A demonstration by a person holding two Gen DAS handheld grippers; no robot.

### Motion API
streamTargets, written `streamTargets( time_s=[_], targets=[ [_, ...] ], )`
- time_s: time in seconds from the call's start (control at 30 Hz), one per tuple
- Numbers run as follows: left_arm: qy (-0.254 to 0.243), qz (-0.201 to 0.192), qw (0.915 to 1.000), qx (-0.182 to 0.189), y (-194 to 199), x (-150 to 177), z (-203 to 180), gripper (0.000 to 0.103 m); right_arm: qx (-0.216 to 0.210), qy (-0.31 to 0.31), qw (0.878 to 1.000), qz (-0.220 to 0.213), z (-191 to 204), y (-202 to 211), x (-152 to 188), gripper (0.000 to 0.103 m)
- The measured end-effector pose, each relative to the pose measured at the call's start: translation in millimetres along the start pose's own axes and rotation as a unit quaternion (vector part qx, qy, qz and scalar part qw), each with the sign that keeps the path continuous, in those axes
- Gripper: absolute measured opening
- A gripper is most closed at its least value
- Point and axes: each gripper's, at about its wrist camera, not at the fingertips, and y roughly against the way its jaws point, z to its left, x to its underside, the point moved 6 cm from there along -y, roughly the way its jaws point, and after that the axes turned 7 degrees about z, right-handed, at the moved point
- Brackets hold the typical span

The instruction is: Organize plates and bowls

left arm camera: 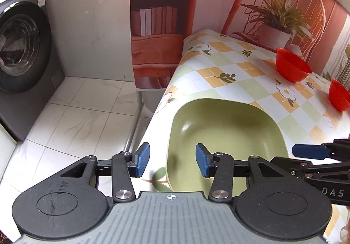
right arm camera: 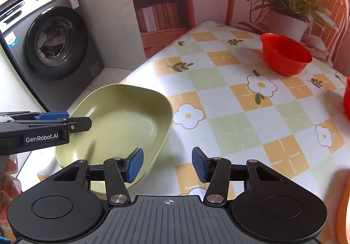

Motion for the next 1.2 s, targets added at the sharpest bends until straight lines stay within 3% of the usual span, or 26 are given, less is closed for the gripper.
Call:
streamTargets(
  time_s=[0.13, 0.2, 0.43, 0.6, 0.83, 1.2],
  targets=[
    [0.010, 0.005, 0.9999, -0.007, -3.6, 3.9, 0.6, 0.028, -0.001, -0.003, 1.000, 0.004, 1.4, -4.1, 2.4, 0.039],
    [0.018, 0.009, 0.9998, -0.002, -4.9, 6.6, 1.3, 0.015, -0.006, -0.005, 1.000, 0.005, 1.2, -5.0, 2.7, 0.037],
    [0.024, 0.008, 0.9997, 0.004, -1.1, 12.5, -4.6, 0.012, -0.025, -0.008, 1.000, 0.002, 3.0, -3.6, 4.3, 0.013],
    [0.017, 0.006, 0.9998, 0.003, 7.7, 12.4, -13.2, 0.010, -0.029, -0.034, 0.999, 0.003, -5.5, 2.3, 7.1, 0.011],
    [-0.007, -0.013, 0.9998, 0.009, 29.5, 1.0, -38.6, 0.010, -0.035, -0.065, 0.997, -0.030, -27.7, 33.1, 0.5, 0.010],
    [-0.065, -0.048, 0.9959, 0.041, 62.5, -21.9, -119.8, 0.010, -0.009, -0.120, 0.988, -0.095, -92.7, 102.5, 2.0, 0.009]
  ],
)
